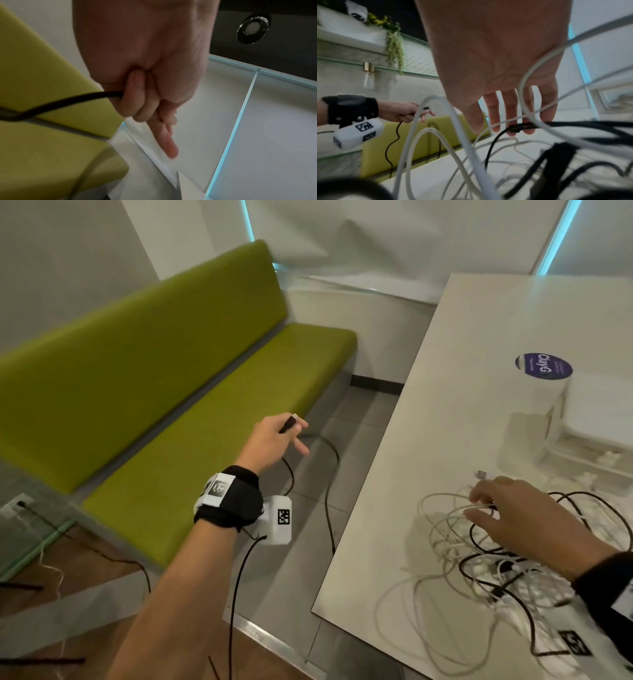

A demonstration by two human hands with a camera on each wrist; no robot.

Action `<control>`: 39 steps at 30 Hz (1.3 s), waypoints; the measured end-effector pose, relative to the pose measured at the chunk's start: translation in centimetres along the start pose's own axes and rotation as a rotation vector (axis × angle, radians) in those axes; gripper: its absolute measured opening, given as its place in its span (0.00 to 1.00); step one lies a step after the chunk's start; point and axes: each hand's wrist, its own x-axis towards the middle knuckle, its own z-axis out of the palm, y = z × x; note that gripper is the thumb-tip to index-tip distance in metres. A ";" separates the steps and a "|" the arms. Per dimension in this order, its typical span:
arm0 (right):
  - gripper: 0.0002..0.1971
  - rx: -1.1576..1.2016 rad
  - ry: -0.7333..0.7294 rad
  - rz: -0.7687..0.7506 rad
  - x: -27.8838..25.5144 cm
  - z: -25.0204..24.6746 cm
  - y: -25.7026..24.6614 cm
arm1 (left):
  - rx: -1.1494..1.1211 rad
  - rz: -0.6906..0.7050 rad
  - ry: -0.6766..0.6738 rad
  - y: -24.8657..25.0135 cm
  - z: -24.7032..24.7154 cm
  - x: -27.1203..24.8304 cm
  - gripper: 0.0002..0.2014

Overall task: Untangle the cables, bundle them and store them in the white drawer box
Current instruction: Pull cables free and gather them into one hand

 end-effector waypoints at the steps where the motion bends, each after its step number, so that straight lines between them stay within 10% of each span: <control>1: 0.14 -0.037 0.015 -0.007 0.1 -0.1 -0.4 | -0.019 0.003 0.028 0.2 0.1 -0.1 0.11; 9: 0.09 0.132 -0.004 -0.002 1.2 -2.4 -2.0 | -0.103 0.106 0.220 4.5 0.6 -1.0 0.17; 16: 0.05 0.230 -0.072 0.202 3.3 -3.1 2.3 | -0.469 0.081 -0.013 8.6 7.5 -3.3 0.23; 28: 0.14 -0.059 -0.124 0.298 6.8 2.2 5.7 | -0.391 -0.006 -0.342 11.5 17.2 -4.8 0.29; 39: 0.04 0.381 0.320 0.027 4.3 -4.0 4.1 | -0.507 0.020 -0.170 14.5 17.3 -5.6 0.22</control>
